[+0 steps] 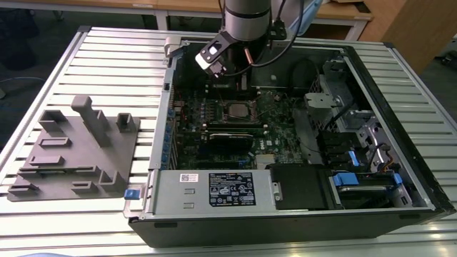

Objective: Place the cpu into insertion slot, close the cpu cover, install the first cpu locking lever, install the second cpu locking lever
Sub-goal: 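Close the cpu cover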

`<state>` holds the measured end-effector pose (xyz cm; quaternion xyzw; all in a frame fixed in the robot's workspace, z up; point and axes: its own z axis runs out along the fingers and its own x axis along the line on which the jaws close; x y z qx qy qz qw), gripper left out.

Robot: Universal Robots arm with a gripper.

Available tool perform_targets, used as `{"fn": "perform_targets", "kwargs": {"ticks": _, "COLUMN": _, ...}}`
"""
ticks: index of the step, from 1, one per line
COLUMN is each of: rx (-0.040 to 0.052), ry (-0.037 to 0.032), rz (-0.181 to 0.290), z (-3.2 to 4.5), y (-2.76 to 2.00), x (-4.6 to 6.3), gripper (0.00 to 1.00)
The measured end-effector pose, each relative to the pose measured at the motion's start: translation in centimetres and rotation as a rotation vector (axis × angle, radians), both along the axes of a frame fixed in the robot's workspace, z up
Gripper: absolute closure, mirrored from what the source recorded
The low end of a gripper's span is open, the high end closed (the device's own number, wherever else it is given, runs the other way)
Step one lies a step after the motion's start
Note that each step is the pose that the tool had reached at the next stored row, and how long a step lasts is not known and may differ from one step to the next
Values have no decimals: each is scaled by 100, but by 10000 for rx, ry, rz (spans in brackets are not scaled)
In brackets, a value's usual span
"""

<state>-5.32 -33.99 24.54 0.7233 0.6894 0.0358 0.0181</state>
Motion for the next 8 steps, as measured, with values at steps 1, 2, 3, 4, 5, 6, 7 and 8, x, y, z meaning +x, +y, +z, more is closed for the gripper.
{"fn": "perform_targets", "kwargs": {"ticks": 1, "rx": -1, "ry": 1, "rz": 0, "z": 25, "y": 0, "x": 0, "gripper": 89}}
{"fn": "perform_targets", "kwargs": {"ticks": 2, "rx": -2, "ry": 1, "rz": 0, "z": 51, "y": 0, "x": 0, "gripper": 89}}
{"fn": "perform_targets", "kwargs": {"ticks": 3, "rx": -1, "ry": 1, "rz": 0, "z": 76, "y": 0, "x": 0, "gripper": 89}}
{"fn": "perform_targets", "kwargs": {"ticks": 4, "rx": 0, "ry": 0, "rz": 0, "z": 96, "y": 0, "x": 0, "gripper": 89}}
{"fn": "perform_targets", "kwargs": {"ticks": 5, "rx": 0, "ry": 0, "rz": 0, "z": 115, "y": 0, "x": 0, "gripper": 89}}
{"fn": "perform_targets", "kwargs": {"ticks": 6, "rx": 0, "ry": 0, "rz": 0, "z": 133, "y": 0, "x": 0, "gripper": 89}}
{"fn": "perform_targets", "kwargs": {"ticks": 7, "rx": 0, "ry": 0, "rz": 0, "z": 151, "y": 0, "x": 0, "gripper": 89}}
{"fn": "perform_targets", "kwargs": {"ticks": 8, "rx": 0, "ry": 0, "rz": 0, "z": 167, "y": 0, "x": 0, "gripper": 89}}
